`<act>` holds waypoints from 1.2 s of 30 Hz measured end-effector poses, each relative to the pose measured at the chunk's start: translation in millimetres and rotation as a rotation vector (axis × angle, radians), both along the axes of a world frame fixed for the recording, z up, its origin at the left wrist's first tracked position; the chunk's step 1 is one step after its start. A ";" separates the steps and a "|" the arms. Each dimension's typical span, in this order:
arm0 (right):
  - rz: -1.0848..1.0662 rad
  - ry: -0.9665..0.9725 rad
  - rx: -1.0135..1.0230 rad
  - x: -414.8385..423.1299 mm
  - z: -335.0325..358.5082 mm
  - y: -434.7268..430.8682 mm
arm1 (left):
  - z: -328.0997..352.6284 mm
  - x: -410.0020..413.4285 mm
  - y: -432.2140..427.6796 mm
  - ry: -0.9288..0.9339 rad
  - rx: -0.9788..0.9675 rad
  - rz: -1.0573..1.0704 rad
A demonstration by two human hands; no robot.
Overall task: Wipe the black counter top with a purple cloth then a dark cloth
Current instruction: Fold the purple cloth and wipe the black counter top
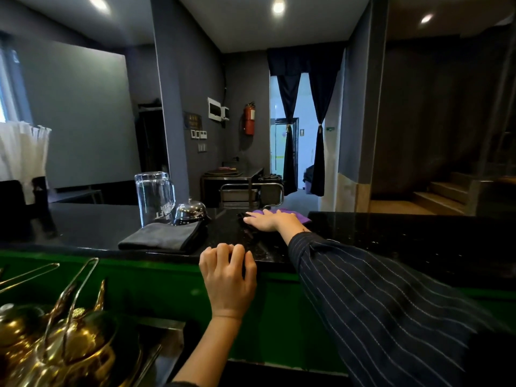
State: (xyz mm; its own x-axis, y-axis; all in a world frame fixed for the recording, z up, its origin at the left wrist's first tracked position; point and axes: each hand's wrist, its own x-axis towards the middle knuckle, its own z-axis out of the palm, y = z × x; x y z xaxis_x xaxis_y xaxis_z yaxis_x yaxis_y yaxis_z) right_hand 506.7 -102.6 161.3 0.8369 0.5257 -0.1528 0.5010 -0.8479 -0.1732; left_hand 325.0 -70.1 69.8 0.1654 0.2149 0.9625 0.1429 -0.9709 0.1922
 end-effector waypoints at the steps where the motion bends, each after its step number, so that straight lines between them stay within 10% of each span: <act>1: -0.007 -0.008 0.002 0.3 2.4 -1.3 | 0.3 0.2 -0.4 -0.002 0.004 0.003; 12: 0.048 -0.022 0.023 -36.2 10.3 -45.3 | 1.1 -22.3 -3.2 0.172 -0.047 -0.117; 28: -0.055 -0.071 0.051 -118.3 11.3 -192.5 | 47.5 -33.2 -102.4 0.899 0.077 -0.307; 36: -0.411 -0.118 0.073 -108.9 7.8 -338.4 | 43.3 -39.9 -98.0 1.022 0.164 -0.223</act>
